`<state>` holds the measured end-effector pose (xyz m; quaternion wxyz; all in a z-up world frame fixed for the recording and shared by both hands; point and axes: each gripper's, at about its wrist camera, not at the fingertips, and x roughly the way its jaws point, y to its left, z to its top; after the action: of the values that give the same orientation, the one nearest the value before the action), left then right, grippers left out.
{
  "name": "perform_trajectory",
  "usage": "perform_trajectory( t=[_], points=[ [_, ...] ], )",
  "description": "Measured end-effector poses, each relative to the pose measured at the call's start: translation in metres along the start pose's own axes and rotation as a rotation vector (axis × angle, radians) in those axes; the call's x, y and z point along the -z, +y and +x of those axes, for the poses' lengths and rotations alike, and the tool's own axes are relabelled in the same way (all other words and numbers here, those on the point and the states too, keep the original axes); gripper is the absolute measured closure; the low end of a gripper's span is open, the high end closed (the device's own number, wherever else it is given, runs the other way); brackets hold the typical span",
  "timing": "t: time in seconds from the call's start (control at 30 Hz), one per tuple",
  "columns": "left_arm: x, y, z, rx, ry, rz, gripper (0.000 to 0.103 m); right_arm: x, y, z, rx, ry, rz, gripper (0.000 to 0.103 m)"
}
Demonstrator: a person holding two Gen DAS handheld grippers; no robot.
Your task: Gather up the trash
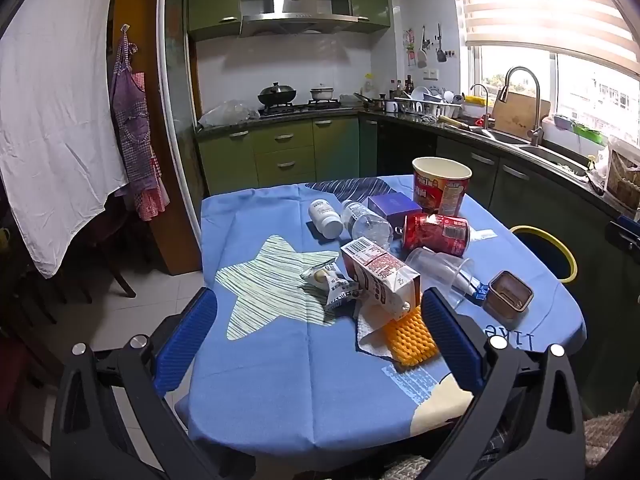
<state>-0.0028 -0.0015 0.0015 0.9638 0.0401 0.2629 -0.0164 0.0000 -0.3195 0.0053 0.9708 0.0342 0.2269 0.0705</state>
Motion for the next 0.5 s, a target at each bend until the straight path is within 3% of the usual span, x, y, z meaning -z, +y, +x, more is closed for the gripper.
perform_trajectory(
  t=[0.5],
  points=[
    [-0.0014, -0.0021, -0.0019, 0.002, 0.002, 0.005, 0.006, -0.0011, 0.0, -0.0011, -0.003, 0.004, 0.005, 0.004]
  ],
)
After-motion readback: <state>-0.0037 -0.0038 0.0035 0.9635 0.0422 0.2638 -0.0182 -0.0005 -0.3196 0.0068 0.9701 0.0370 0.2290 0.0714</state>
